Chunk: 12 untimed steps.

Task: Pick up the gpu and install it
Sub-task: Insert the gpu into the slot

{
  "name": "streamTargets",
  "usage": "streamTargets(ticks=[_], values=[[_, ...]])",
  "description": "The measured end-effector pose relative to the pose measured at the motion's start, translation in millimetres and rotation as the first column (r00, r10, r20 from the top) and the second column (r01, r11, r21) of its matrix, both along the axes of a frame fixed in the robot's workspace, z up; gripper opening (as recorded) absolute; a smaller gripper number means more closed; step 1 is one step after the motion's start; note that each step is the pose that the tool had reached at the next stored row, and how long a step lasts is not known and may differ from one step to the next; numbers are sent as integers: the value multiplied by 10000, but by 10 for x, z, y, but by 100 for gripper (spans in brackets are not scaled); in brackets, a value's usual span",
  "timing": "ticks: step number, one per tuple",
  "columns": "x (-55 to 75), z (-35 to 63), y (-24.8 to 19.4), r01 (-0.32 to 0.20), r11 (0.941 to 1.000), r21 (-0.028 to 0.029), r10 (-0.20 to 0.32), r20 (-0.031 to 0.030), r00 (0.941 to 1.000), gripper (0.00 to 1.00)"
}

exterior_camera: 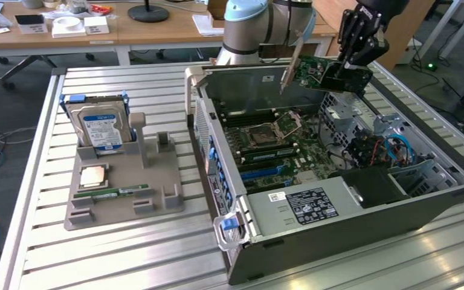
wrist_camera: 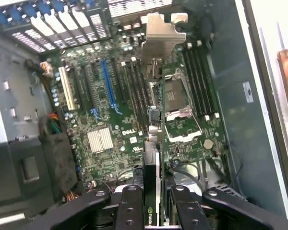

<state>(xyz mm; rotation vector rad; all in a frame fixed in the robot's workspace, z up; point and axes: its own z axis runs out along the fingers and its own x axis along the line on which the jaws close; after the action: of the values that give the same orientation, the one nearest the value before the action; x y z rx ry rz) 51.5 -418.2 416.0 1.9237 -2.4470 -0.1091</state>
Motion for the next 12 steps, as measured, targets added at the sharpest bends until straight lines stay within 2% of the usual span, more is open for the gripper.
streamTargets(ticks=[4, 12], values=[[0, 0, 0, -657, 9978, 0, 657, 0, 9978, 26], [0, 0, 0, -701, 9975, 0, 701, 0, 9975, 26]])
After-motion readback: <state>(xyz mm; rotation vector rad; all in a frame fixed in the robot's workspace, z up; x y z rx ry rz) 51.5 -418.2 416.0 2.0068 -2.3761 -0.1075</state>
